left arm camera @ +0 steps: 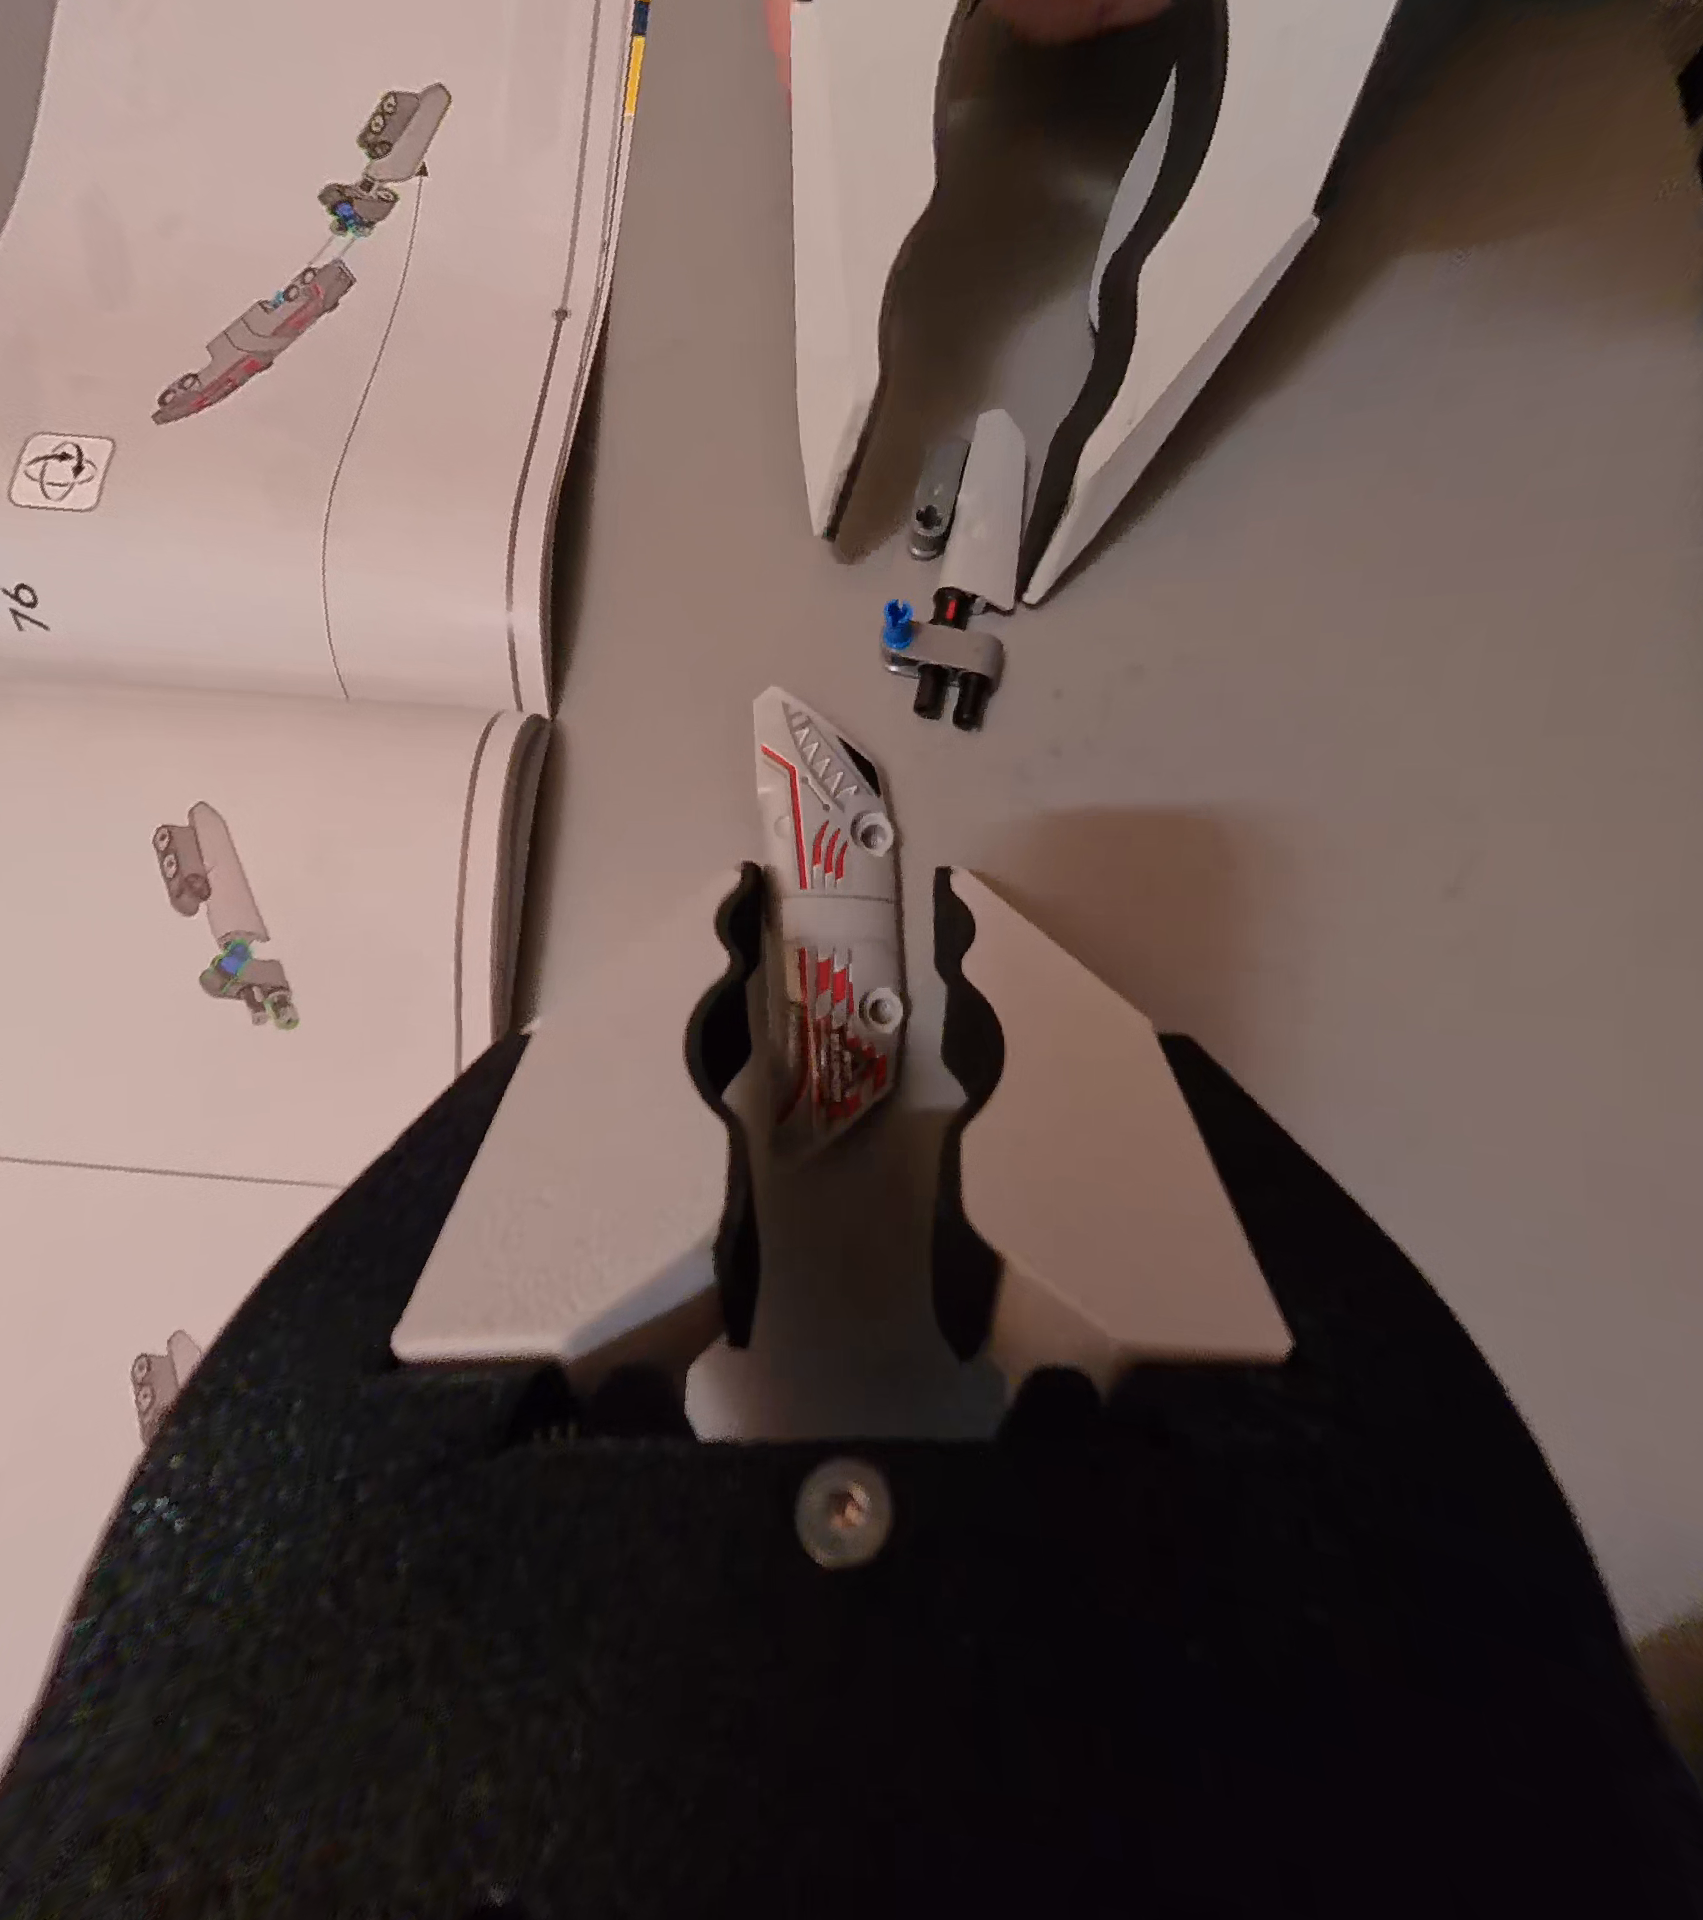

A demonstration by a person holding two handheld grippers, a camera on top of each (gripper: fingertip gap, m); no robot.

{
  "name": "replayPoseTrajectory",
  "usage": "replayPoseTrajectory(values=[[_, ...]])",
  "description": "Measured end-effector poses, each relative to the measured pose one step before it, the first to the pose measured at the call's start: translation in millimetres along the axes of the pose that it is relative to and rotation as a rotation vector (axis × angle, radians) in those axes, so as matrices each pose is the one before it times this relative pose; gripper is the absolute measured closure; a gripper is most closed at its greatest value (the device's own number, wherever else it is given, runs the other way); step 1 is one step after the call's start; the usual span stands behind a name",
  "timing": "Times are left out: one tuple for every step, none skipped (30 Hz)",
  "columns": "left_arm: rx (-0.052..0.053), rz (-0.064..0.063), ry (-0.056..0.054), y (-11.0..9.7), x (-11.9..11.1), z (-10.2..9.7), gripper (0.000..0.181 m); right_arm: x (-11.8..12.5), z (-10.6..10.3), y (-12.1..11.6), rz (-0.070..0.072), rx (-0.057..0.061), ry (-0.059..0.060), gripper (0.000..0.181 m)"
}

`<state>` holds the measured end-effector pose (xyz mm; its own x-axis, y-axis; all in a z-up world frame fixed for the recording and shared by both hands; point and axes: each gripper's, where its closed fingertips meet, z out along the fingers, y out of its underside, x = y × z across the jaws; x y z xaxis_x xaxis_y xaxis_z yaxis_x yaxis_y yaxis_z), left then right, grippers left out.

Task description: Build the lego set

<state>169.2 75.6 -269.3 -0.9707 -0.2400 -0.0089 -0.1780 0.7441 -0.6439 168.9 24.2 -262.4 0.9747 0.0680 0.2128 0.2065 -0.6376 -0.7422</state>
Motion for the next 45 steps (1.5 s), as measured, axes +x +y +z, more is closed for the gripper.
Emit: replayPoseTrajectory(values=[[-0.0037, 0.0033, -0.0012, -0.18, 0.01, 0.19, 0.151, -0.11, 0.81, -0.69, -0.0013, 0.0005, -0.0026, 0.147], [-0.0022, 0.0031, -0.0001, -0.26, 0.16, 0.31, 0.152, -0.58, 0.8, -0.5, -0.0024, -0.0005, -0.0057, 0.149], [-0.0024, -0.0007, 0.0035, 0.01, 0.41, -0.03, 0.153, -1.46, 1.02, -0.5, -0.0026, 0.0, -0.0112, 0.153], [-0.0011, -0.0023, 0.008, 0.28, 0.75, -0.05, 0.158, -1.94, 1.15, -0.6, -0.002, 0.0011, -0.0135, 0.159], [0.0033, -0.0022, 0.0077, 0.16, 0.47, -0.03, 0.16, -1.64, 1.24, -0.55, -0.0005, 0.0013, -0.0107, 0.159], [0.0084, -0.0008, 0.0036, 0.19, -0.41, -0.16, 0.16, -0.35, 0.86, -0.58, -0.0007, 0.0021, -0.0009, 0.159], [0.0149, 0.0009, 0.0004, 0.0, -1.21, -0.36, 0.16, 0.51, 0.4, -0.34, -0.005, 0.0011, 0.006, 0.159], [0.0217, 0.0011, 0.0003, 0.14, -1.07, -1.04, 0.161, 0.38, 0.23, -0.21, -0.0068, 0.0022, 0.0054, 0.159], [0.0396, -0.0035, 0.0089, -2.19, 0.35, -2.34, 0.161, 0.5, -0.05, -0.16, -0.0053, 0.0012, 0.0068, 0.159], [0.0737, -0.011, 0.0346, -7.34, 4.37, -4.37, 0.161, 1.63, -0.15, -0.04, -0.0019, -0.0002, 0.0149, 0.16], [0.105, -0.0184, 0.0437, -12.59, 5.7, -6.16, 0.161, 2.12, -0.35, 0.05, 0.0003, -0.0015, 0.0171, 0.16], [0.1236, -0.0189, 0.035, -15.9, 4.46, -7.42, 0.16, 0.72, -0.26, 0.13, 0.0012, -0.0013, 0.007, 0.158], [0.1335, -0.0153, 0.0353, -17.81, 4.54, -7.9, 0.16, -0.47, -0.17, 0.05, 0.0023, -0.0004, -0.0023, 0.159], [0.1334, -0.0167, 0.0451, -18.12, 5.65, -7.94, 0.16, -0.75, 0.2, -0.03, 0.0029, 0.0006, -0.0052, 0.16], [0.1233, -0.0224, 0.0381, -17.32, 4.48, -7.18, 0.16, -0.55, 0.11, -0.1, 0.0015, 0.0012, -0.0053, 0.161], [0.1097, -0.0207, 0.0253, -15.68, 2.58, -5.83, 0.16, -0.31, 0.2, -0.07, 0.0021, 0.003, -0.0028, 0.161], [0.0914, -0.0124, 0.0301, -12.87, 3.65, -4.43, 0.16, 0.07, 0.2, -0.3, 0.0046, 0.0034, -0.0006, 0.161], [0.0704, -0.0066, 0.0249, -9.81, 3.34, -2.75, 0.16, 0.46, 0.05, 0.22, 0.0072, -0.0016, 0.0004, 0.162], [0.0487, -0.0045, 0.0085, -6.58, 0.97, -1.53, 0.16, 0.34, 0.08, 0.11, 0.0071, -0.001, 0.0001, 0.162], [0.0308, -0.0047, 0.0109, -3.91, 1.56, -0.42, 0.161, -0.27, -0.02, 0.12, 0.0051, -0.0011, -0.0031, 0.163], [0.0172, -0.0036, 0.0178, -1.79, 2.67, 0.45, 0.16, -0.67, 0.1, 0.02, 0.002, -0.0009, -0.0046, 0.164], [0.0057, -0.0007, 0.0074, -0.08, 1.23, 1.12, 0.161, -0.72, 0.09, 0.01, -0.0015, -0.0004, -0.0037, 0.164], [-0.0034, 0.0008, 0.0011, 1.19, 0.34, 1.34, 0.16, -1.0, -0.01, -0.04, -0.0039, -0.0003, -0.0034, 0.165], [-0.0067, 0.0012, 0.007, 1.56, 1.26, 1.46, 0.16, -1.58, 0.08, 0.03, -0.0063, -0.0004, -0.0057, 0.168], [-0.0118, 0.0024, 0.0029, 1.79, 0.92, 1.37, 0.16, -0.09, -0.06, -0.11, -0.0048, 0.0003, 0.0041, 0.168], [-0.0248, 0.0078, -0.0097, 3.08, -0.59, 1.14, 0.16, -0.23, -0.18, -0.03, -0.002, 0.0002, 0.0017, 0.168], [-0.0398, 0.016, -0.0144, 4.5, -0.87, 1.02, 0.16, -0.57, -0.47, 0.29, 0.0003, 0.0001, -0.0014, 0.168], [-0.0579, 0.0215, -0.0267, 6.52, -2.49, 0.81, 0.161, -0.45, -0.6, 0.37, -0.0011, 0.0005, -0.0012, 0.166], [-0.0814, 0.0273, -0.0479, 9.3, -5.61, 0.46, 0.16, 0.14, -0.97, 0.64, 0.0005, 0.0003, 0.0019, 0.165], [-0.1013, 0.0345, -0.0522, 11.9, -5.98, 0.49, 0.16, 1.09, -1.04, 0.73, 0.006, 0.0006, 0.0065, 0.163], [-0.1149, 0.0362, -0.0429, 13.75, -4.71, 0.73, 0.16, 0.45, -1.09, 0.89, 0.0106, -0.0008, 0.0004, 0.162], [-0.1195, 0.0327, -0.0351, 14.1, -3.63, 1.27, 0.16, -0.5, -0.95, 0.67, 0.0119, -0.0004, -0.0081, 0.161], [-0.1117, 0.0274, -0.0228, 12.89, -2.04, 2.09, 0.16, -0.79, -0.74, 0.5, 0.0077, 0.0, -0.0102, 0.16], [-0.0968, 0.0224, -0.0072, 11.08, -0.2, 2.96, 0.16, -0.51, -0.1, 0.22, 0.0014, 0.0002, -0.0078, 0.16], [-0.0828, 0.0186, -0.0008, 9.5, 0.08, 3.9, 0.16, -0.36, 0.14, -0.14, -0.0041, 0.0008, -0.0061, 0.161], [-0.0714, 0.0165, -0.0024, 8.3, -0.72, 4.44, 0.16, -0.03, 0.27, -0.23, -0.006, 0.0014, -0.0069, 0.161], [-0.0607, 0.0128, 0.0052, 7.08, -0.05, 4.59, 0.16, 0.29, 0.37, -0.2, -0.0049, 0.0015, -0.0076, 0.161], [-0.0484, 0.0061, 0.012, 5.14, 0.47, 4.38, 0.16, 0.24, 0.34, -0.1, -0.0042, 0.0012, -0.0097, 0.161], [-0.0374, 0.0039, 0.003, 3.2, -1.03, 4.03, 0.161, -0.13, 0.46, -0.01, -0.0055, 0.0, -0.0117, 0.165], [-0.0261, 0.0102, 0.0015, 1.3, -1.01, 3.72, 0.161, -0.73, 0.36, -0.24, -0.0116, 0.0021, -0.0146, 0.167], [-0.0157, 0.0143, 0.011, -0.19, 0.8, 3.48, 0.161, 0.73, 0.38, -0.21, -0.0146, 0.0026, -0.004, 0.167], [-0.0134, 0.0109, 0.0105, -0.67, 0.7, 3.56, 0.161, 1.63, 0.43, -0.09, -0.01, 0.0011, 0.0031, 0.167], [-0.0116, 0.0108, 0.0072, -1.02, 0.45, 3.41, 0.161, 0.97, 0.37, -0.11, -0.0057, 0.0012, -0.001, 0.167], [-0.0109, 0.0136, 0.0128, -0.66, 1.45, 3.36, 0.161, 0.18, 0.12, -0.06, 0.0012, 0.0006, -0.0047, 0.166], [-0.0141, 0.0129, 0.0183, 0.24, 2.37, 3.06, 0.16, 0.76, -0.01, 0.18, 0.0061, 0.0, -0.0008, 0.166]])
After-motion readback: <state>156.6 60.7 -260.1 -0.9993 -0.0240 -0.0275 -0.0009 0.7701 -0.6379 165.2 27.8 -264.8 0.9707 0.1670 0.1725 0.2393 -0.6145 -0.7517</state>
